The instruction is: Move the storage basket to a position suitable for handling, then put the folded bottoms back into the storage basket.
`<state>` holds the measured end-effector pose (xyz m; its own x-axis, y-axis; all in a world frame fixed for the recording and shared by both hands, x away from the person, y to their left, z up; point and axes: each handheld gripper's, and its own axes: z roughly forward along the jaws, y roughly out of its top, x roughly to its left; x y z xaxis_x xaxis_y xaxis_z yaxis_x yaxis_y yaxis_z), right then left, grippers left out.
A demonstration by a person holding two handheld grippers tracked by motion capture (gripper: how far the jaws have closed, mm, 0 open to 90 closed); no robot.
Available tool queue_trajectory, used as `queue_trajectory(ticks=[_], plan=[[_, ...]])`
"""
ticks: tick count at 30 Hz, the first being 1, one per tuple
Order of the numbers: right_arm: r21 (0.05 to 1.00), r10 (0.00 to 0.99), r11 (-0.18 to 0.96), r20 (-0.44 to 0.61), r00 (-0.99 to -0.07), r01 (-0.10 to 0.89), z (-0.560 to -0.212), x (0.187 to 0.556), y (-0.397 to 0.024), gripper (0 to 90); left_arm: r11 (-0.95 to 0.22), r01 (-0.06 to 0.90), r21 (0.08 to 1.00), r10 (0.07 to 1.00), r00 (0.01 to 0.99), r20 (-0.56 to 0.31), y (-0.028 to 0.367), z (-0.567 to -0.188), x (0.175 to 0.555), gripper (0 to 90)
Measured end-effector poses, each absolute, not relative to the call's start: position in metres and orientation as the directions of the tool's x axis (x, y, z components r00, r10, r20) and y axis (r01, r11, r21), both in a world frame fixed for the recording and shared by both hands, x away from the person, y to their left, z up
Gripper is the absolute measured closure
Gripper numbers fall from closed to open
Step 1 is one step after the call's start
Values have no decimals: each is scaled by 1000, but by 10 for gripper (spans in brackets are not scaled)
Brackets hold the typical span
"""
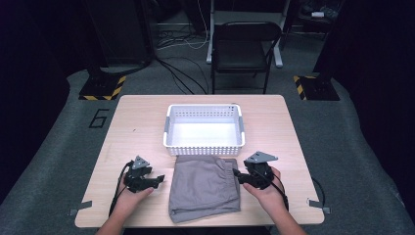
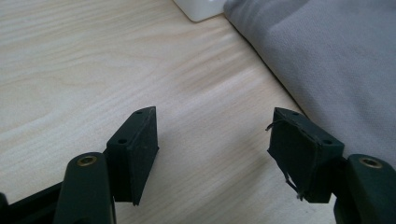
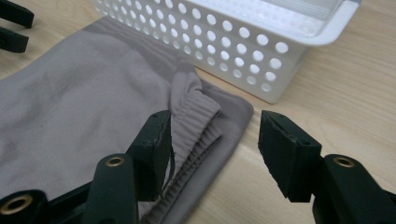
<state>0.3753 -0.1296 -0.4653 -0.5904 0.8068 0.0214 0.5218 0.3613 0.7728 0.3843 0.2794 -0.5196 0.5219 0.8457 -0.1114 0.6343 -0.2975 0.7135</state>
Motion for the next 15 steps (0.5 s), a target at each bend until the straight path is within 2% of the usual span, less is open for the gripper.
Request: queue_trajectory(ticks=[6, 15], plan=[[767, 812, 359, 25, -583, 532, -471, 374, -126, 426, -253, 635, 730, 855, 499, -138, 274, -514, 381, 322], [755, 811, 355, 44, -584, 551, -478, 374, -125, 425, -311, 618, 722, 828, 549, -113, 257, -506, 374, 296]])
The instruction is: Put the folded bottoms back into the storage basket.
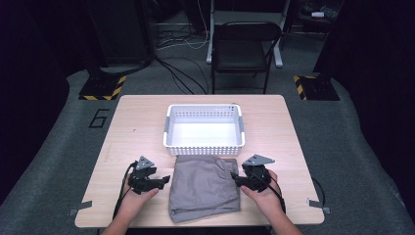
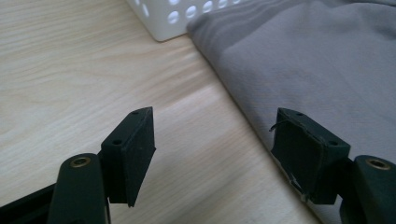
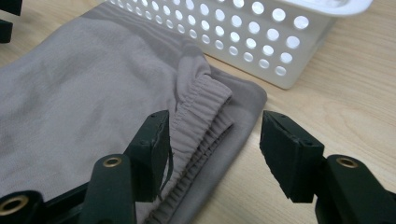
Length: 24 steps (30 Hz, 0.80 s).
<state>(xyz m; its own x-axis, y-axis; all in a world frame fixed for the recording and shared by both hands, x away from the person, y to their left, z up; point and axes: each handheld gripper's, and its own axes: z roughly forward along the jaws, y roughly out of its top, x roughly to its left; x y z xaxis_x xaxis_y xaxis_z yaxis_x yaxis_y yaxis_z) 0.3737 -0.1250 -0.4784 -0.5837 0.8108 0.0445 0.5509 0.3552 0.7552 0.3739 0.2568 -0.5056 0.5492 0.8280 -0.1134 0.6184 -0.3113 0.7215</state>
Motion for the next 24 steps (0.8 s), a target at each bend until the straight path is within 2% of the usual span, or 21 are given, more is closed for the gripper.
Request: queue_trajectory(ticks=[7, 12, 20, 24], plan=[[737, 809, 375, 36, -587, 562, -490, 376, -120, 402, -308, 637, 707, 827, 547, -132, 242, -505, 374, 289], [731, 806, 380, 39, -591, 567, -493, 376, -117, 394, -276, 649, 709, 837, 525, -155, 228, -506, 375, 251], [730, 797, 392, 35, -603, 560, -495, 376, -113, 388, -302, 635, 711, 832, 539, -128, 202, -512, 375, 217], [727, 793, 397, 36, -608, 561, -497, 375, -111, 388, -327, 654, 682, 838, 534, -110, 201, -515, 376, 205]])
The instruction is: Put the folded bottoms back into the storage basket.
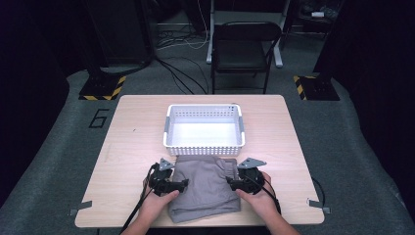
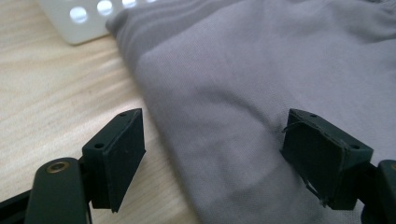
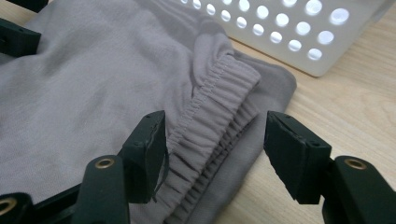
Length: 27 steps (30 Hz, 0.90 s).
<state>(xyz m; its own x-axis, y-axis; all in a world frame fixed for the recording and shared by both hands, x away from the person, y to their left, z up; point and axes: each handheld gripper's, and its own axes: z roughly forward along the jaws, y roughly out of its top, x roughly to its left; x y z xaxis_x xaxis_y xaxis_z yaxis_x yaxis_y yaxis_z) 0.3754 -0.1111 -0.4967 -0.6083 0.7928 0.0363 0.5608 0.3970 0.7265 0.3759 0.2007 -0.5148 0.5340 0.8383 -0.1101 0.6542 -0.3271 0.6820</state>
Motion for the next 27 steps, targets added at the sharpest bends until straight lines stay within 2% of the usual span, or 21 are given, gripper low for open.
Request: queue_trajectory(ticks=[2, 11, 21, 27], plan=[[731, 789, 399, 35, -614, 554, -497, 375, -110, 388, -299, 666, 683, 853, 508, -122, 200, -516, 375, 199], [724, 792, 402, 32, -610, 560, -497, 375, -112, 383, -332, 653, 681, 853, 515, -78, 195, -519, 370, 204], [711, 800, 412, 17, -600, 569, -502, 375, -105, 322, -352, 642, 681, 841, 537, -71, 190, -518, 368, 218], [700, 823, 373, 53, -566, 609, -506, 378, -105, 298, -374, 636, 675, 826, 559, -70, 185, -515, 366, 412]])
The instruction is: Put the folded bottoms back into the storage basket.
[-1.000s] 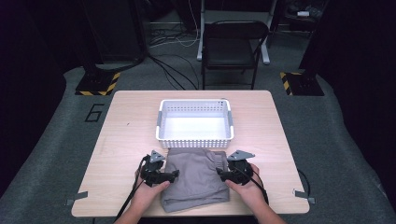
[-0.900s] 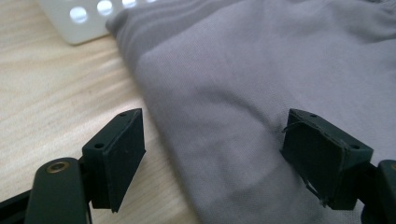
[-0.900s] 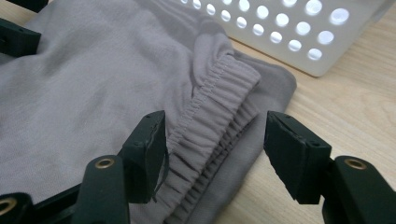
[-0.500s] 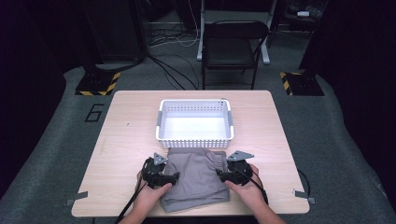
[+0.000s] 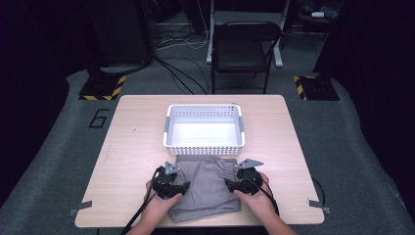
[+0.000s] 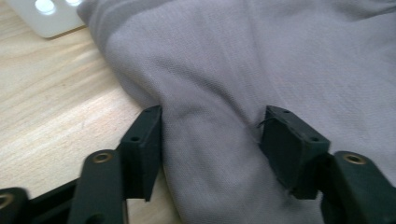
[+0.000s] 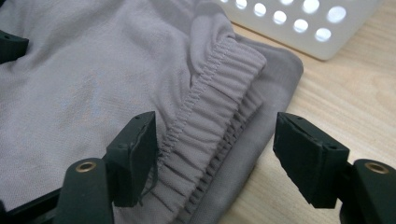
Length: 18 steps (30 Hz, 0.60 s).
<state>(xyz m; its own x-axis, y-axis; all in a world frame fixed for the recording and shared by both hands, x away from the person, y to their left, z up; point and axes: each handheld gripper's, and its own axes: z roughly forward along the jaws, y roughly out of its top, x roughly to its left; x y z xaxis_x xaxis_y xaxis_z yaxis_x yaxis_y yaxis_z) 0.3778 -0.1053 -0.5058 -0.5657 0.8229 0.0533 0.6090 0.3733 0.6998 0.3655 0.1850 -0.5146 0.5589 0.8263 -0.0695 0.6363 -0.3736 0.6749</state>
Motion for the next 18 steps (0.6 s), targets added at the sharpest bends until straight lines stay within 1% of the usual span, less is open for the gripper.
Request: queue_trajectory(ticks=[3, 6, 7, 8, 10, 14, 18], plan=[[692, 827, 370, 59, -560, 620, -506, 378, -105, 298, -360, 645, 674, 830, 551, -84, 184, -514, 365, 448], [691, 826, 378, 49, -562, 615, -507, 377, -103, 300, -368, 659, 655, 828, 553, -91, 183, -512, 365, 517], [684, 824, 386, 48, -565, 620, -506, 374, -103, 303, -363, 660, 657, 830, 550, -94, 182, -512, 365, 570], [684, 824, 386, 48, -565, 620, -506, 374, -103, 303, -359, 664, 656, 829, 549, -102, 181, -512, 365, 570], [686, 830, 374, 52, -555, 624, -506, 373, -103, 303, -349, 665, 660, 825, 552, -121, 181, -512, 365, 609], [669, 851, 334, 89, -518, 664, -508, 371, -103, 300, -338, 663, 668, 825, 550, -128, 180, -513, 364, 659], [658, 863, 318, 98, -496, 682, -509, 369, -104, 277, -334, 658, 675, 833, 541, -117, 180, -514, 360, 668]])
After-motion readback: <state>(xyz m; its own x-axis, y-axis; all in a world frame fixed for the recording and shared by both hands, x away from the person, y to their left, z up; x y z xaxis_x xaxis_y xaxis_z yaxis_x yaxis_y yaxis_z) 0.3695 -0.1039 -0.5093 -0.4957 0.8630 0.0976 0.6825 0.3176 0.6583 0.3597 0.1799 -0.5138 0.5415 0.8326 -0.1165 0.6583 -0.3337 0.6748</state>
